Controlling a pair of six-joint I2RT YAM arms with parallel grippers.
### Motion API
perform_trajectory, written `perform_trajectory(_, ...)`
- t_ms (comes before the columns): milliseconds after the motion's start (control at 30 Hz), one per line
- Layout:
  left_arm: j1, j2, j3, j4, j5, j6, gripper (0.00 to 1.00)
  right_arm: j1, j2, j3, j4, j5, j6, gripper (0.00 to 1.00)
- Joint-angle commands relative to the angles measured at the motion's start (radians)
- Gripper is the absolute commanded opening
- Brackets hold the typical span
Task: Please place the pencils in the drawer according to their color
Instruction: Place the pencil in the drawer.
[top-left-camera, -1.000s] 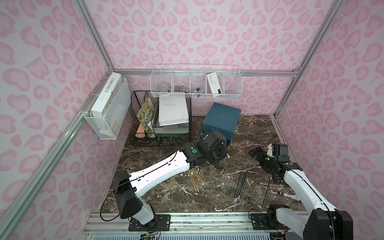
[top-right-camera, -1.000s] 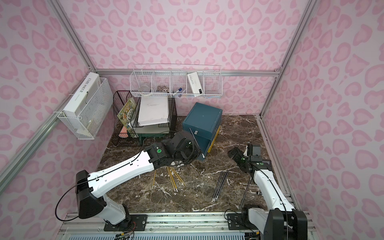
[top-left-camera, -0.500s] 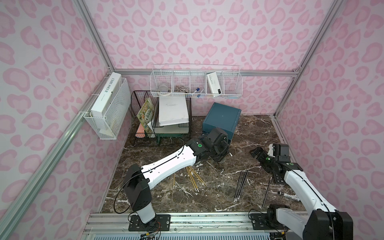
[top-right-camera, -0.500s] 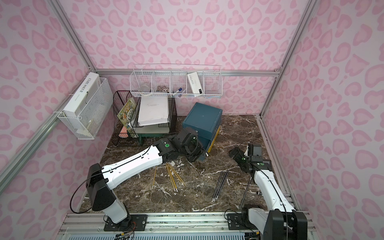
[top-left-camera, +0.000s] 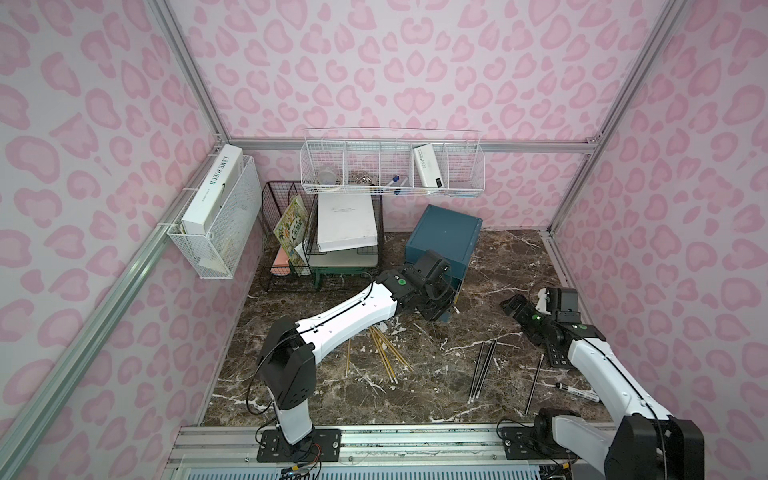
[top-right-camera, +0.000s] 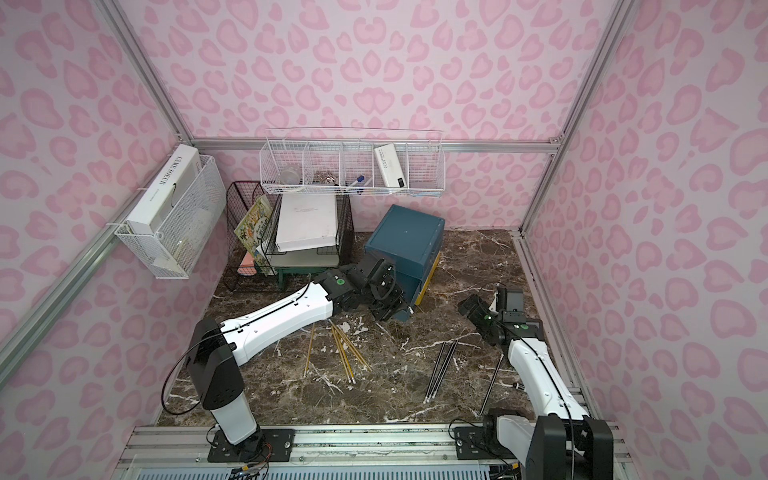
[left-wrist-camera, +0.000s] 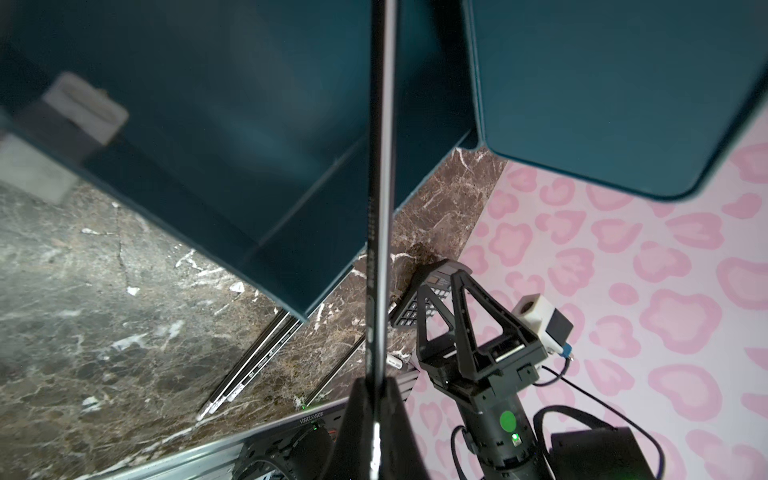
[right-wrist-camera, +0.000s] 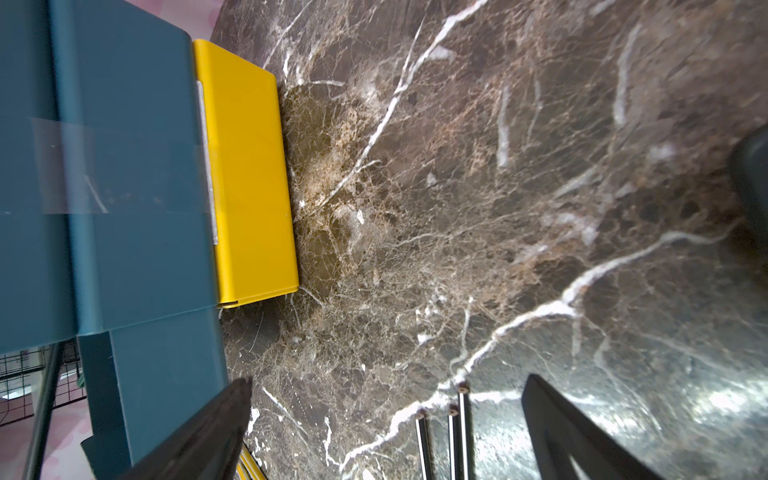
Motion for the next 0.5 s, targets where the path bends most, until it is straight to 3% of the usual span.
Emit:
perform_trajectory(0,0.016,0.017,0.016,-0.01,0.02,0.045,0.0,-0.001,-0.001,0.003,0.007,-0.001,-0.004,1.0)
perform_trajectory(267,0.066,0.094,0.085,-0.052,0.081,0.121,0.0,-0.007,-0.014,-0.003,0.001,-0.001,-0.005,1.0)
perform_trajectory(467,0.092,0.12,0.108,-0.081,0.063,0.157,0.0,-0.014,-0.02,-0.003,-0.004,-0.001,-0.01,1.0)
